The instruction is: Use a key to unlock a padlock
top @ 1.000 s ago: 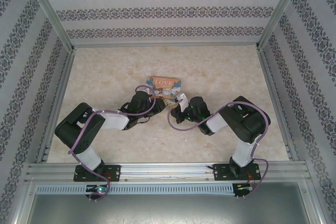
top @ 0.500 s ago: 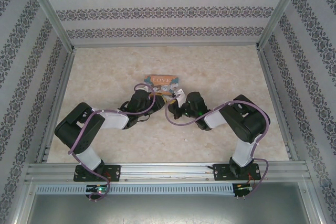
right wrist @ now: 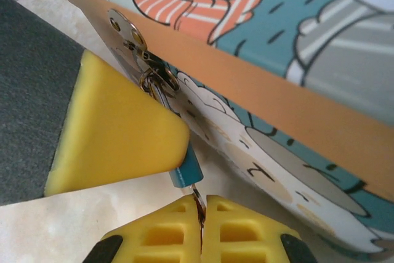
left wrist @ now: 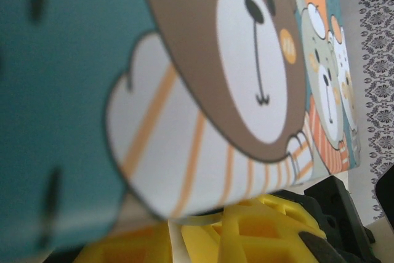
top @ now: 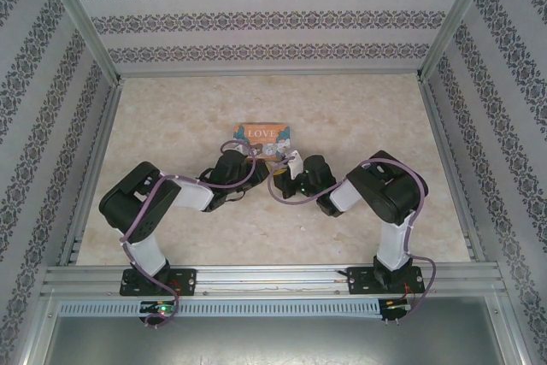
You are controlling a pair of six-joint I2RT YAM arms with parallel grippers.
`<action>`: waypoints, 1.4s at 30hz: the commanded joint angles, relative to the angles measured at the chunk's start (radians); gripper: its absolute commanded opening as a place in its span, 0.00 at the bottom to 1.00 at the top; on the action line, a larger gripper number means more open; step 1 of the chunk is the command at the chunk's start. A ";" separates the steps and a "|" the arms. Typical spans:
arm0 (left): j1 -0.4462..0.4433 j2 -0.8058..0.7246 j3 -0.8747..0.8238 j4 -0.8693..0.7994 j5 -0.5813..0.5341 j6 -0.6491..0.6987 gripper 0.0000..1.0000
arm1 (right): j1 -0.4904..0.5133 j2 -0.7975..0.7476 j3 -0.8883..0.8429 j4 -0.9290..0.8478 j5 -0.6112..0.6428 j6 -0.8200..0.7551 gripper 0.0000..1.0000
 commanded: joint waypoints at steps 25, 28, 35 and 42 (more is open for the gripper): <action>-0.003 -0.416 -0.199 -0.090 -0.088 0.121 0.55 | 0.025 -0.018 -0.065 0.097 -0.089 0.209 0.00; 0.000 -0.508 -0.224 -0.130 -0.127 0.129 0.58 | 0.026 -0.044 -0.055 0.059 -0.117 0.267 0.00; 0.007 -0.604 -0.277 -0.117 -0.145 0.062 0.59 | 0.033 -0.079 -0.042 0.051 -0.171 0.446 0.00; 0.009 -0.583 -0.324 -0.022 -0.125 -0.074 0.57 | 0.038 -0.108 -0.017 0.005 -0.190 0.556 0.00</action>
